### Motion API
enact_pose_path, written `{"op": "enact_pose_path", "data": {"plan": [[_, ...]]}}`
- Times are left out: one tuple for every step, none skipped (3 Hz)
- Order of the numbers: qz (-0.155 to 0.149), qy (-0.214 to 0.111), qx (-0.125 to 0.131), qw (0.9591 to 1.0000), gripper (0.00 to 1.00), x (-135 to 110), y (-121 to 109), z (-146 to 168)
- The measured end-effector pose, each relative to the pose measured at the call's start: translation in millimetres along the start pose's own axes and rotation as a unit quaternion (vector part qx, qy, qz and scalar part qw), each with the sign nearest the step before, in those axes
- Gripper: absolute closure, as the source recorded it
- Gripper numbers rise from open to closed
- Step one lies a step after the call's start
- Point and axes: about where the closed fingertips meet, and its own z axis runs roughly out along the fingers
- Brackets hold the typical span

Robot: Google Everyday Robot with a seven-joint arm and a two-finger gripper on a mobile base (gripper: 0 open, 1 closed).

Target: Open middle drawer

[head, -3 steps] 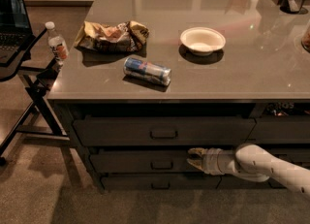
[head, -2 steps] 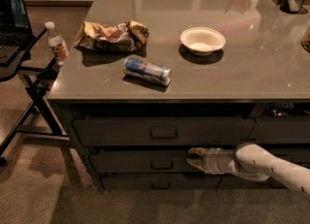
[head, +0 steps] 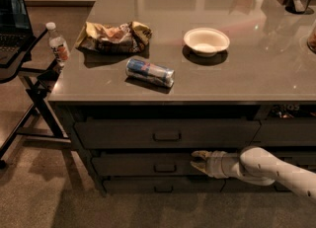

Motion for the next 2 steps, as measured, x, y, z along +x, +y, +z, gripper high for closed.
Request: {"op": "enact_pose_path", "data": {"plan": [[0.000,0.000,0.000,1.0000,0.59,0.0,0.0,0.0],[0.000,0.000,0.000,1.0000,0.35,0.0,0.0,0.1]]}}
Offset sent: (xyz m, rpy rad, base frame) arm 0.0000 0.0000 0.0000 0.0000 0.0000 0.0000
